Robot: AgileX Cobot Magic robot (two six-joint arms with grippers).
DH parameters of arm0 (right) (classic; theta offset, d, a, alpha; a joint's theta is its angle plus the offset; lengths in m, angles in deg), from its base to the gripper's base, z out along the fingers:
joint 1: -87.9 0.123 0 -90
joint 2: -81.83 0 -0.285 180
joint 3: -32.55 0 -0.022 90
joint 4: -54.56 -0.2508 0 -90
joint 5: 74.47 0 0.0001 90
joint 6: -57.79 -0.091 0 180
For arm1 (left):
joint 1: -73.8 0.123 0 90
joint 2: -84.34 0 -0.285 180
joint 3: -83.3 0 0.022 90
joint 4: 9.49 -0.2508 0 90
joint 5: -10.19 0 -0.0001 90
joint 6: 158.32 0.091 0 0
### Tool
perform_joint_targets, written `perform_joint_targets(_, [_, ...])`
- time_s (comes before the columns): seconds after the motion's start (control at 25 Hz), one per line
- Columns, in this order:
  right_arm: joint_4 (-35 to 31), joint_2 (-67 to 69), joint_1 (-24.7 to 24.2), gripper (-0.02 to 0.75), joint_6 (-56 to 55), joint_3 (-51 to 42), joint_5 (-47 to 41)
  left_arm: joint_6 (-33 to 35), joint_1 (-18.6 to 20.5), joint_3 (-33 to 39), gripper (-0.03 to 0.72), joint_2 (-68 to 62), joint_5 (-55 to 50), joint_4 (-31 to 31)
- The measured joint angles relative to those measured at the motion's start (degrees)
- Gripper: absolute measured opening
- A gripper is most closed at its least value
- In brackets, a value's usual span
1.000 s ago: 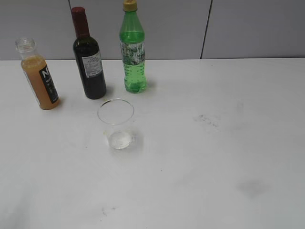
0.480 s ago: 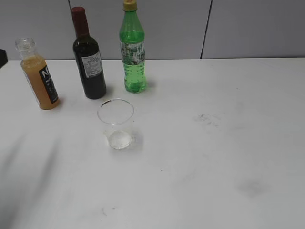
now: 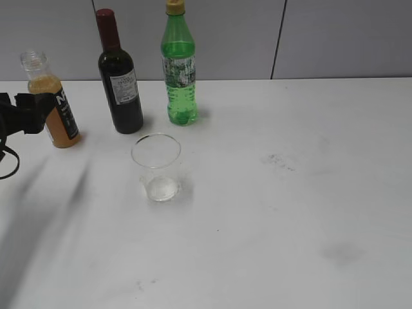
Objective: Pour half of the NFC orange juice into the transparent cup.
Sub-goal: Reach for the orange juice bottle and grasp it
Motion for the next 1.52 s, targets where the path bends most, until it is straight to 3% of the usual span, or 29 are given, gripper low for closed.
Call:
perform_joint_targets(0.24, [0.0, 0.0, 0.0, 0.572, -0.1, 0.0, 0.0, -1.2, 0.3, -2.6, 0.678, -11.3, 6.7, -1.5])
perform_joint_targets(0.68, [0.0, 0.0, 0.0, 0.571, 0.0, 0.0, 0.0, -0.6, 0.3, -16.4, 0.653, -26.4, 8.6, -0.4])
perform_joint_targets(1.0, [0.0, 0.0, 0.0, 0.571, 0.0, 0.0, 0.0, 2.5, 0.3, -16.9, 0.573, -26.9, 12.7, 0.2])
perform_joint_targets(1.12, [0.0, 0.0, 0.0, 0.571, 0.0, 0.0, 0.0, 2.7, 0.3, -16.9, 0.491, -26.9, 13.7, 1.4])
perform_joint_targets(1.36, [0.0, 0.0, 0.0, 0.571, 0.0, 0.0, 0.0, 3.0, 0.4, -16.9, 0.485, -27.3, 14.8, 6.5])
perform_joint_targets(1.52, [0.0, 0.0, 0.0, 0.571, 0.0, 0.0, 0.0, 6.1, 0.4, -13.7, 0.485, -25.2, 14.6, 6.3])
